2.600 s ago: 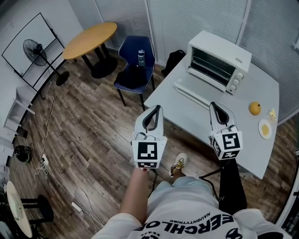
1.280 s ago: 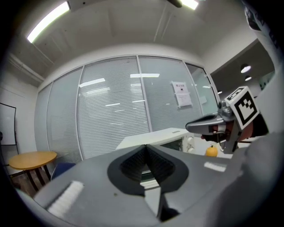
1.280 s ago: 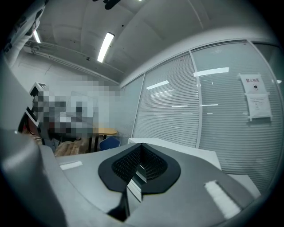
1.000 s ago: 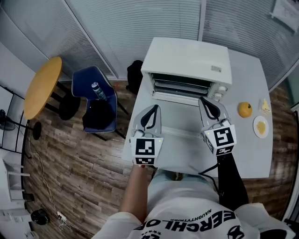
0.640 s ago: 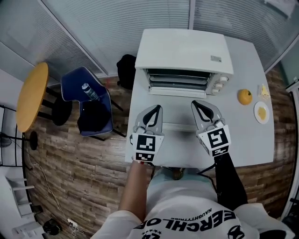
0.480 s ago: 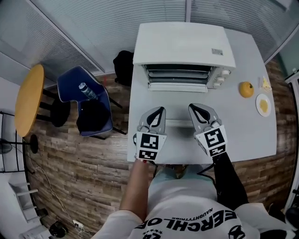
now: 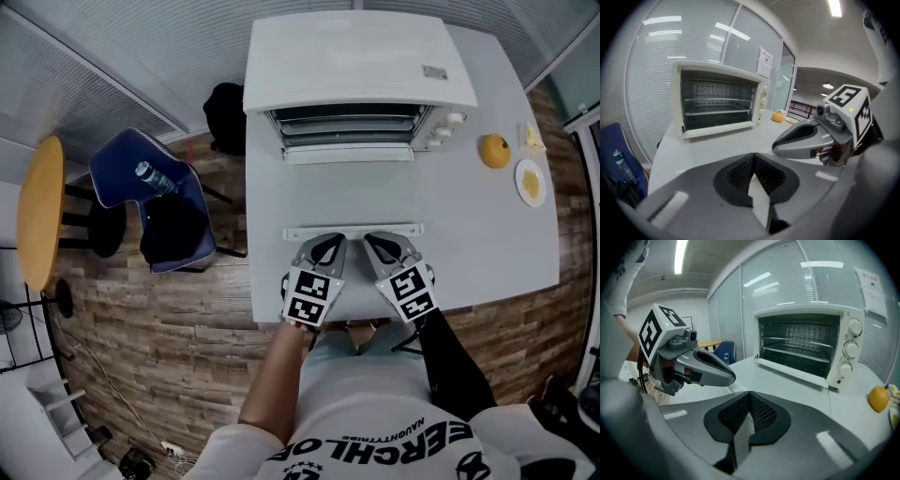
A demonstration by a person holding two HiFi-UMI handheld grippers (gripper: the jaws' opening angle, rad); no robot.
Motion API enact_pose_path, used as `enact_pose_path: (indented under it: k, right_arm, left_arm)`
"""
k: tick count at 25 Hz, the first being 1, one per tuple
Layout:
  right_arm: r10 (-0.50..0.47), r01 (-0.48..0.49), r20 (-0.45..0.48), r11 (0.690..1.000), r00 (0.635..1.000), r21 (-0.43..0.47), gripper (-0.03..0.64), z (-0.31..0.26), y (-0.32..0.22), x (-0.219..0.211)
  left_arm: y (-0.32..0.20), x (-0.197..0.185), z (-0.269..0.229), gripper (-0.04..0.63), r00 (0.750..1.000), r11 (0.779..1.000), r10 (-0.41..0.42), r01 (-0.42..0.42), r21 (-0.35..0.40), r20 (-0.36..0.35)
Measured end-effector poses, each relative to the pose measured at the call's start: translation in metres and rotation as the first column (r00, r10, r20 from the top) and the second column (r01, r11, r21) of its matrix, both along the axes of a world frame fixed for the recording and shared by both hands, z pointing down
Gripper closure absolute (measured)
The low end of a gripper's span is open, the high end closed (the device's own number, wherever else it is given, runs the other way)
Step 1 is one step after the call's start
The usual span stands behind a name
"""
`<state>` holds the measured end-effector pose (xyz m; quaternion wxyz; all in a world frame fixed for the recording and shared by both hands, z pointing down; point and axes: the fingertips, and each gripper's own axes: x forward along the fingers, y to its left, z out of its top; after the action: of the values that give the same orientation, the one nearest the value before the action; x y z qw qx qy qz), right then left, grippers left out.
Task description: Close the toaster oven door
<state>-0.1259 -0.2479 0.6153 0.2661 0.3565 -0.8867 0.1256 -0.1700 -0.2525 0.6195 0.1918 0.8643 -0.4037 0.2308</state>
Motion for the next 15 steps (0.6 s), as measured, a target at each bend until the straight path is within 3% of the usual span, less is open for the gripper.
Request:
enact_pose_path:
  k: [3,8,11,15]
  right_arm:
    - [0.004,-0.005,-0.006,0.998,1.000,-0.068,0.614,0.025,0.016,0.003]
    - [0.093,-0.099,-0.056,0.989,0.994,-0.112,0.614,0.051,0.017,0.022]
    - [0.191,-0.199,-0.083,0.975,0.978,-0.101,0.614,0.057,0.009,0.041]
    - [0.240,-0.247,-0.082,0.965,0.967,-0.087,0.614,0.059,0.005,0.049]
  left_arm:
    - [0.016,0.010,0.026,0.538,0.999,0.996,0.045,-0.045,-0.077,-0.002]
    - [0.018,-0.011,0.065,0.538,0.996,0.981,-0.071,0.079,-0.177,0.054]
    - [0.013,-0.023,0.073,0.538,0.987,0.968,-0.149,0.159,-0.192,0.068]
    - [0.011,-0.029,0.076,0.538,0.979,0.966,-0.191,0.200,-0.164,0.067]
